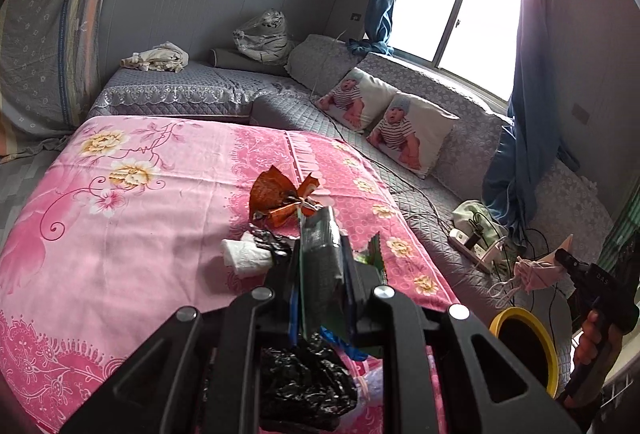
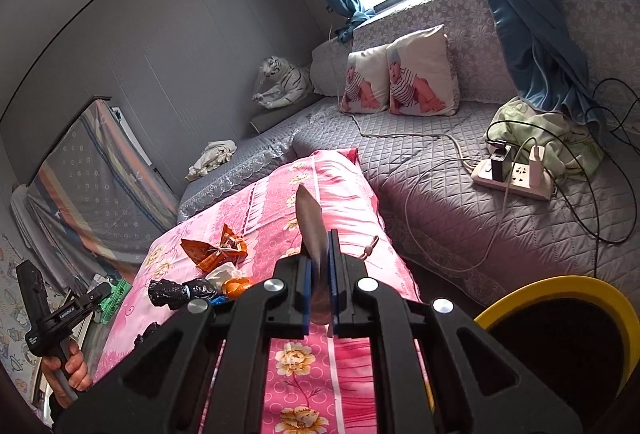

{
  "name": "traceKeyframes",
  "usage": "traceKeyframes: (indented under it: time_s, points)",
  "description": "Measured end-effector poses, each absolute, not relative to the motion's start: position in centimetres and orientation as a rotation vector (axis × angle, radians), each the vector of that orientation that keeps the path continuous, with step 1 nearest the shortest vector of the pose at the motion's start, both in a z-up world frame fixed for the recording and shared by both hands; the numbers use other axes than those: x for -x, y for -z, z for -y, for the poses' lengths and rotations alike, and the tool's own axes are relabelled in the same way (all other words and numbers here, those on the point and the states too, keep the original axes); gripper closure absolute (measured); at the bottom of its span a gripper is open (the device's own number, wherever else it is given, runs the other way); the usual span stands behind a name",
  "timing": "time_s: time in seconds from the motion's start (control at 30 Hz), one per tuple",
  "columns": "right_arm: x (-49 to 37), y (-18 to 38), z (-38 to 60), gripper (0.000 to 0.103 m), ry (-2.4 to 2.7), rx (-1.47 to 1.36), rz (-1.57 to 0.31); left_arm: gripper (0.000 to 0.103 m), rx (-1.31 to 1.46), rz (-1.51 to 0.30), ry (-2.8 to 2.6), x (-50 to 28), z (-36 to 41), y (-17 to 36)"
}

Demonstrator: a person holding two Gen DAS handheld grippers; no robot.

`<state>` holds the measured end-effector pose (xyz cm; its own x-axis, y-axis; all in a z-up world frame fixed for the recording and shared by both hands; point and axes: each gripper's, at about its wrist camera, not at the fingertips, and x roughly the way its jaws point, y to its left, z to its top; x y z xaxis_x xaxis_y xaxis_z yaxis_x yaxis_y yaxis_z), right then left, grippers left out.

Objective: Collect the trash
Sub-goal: 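Carry the green packet and grey cloth over the yellow-rimmed bin with both grippers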

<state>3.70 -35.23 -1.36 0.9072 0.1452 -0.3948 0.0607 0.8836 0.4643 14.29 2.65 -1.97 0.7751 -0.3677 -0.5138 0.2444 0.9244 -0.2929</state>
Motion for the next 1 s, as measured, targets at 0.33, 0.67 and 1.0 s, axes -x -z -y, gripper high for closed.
traceKeyframes:
  time_s: [0.33,0.67,1.0]
  points:
    - [0.6,0.2,39.6,0.097,0.085,-0.515,-0.366,0.088,0.129,-0.587,0.518,-14.3,6.3,0.3]
    - [4.1,-0.3,42.9,0.097,0.196,-0.520,-0.327,0.088,0.062,-0.589,0.675,-13.4,14.1,-0.4]
    - [7.1,-0.2,45.3,0.097,0.296,-0.523,-0.312,0.088,-0.017,-0.608,0.808,-12.0,21.2,0.3]
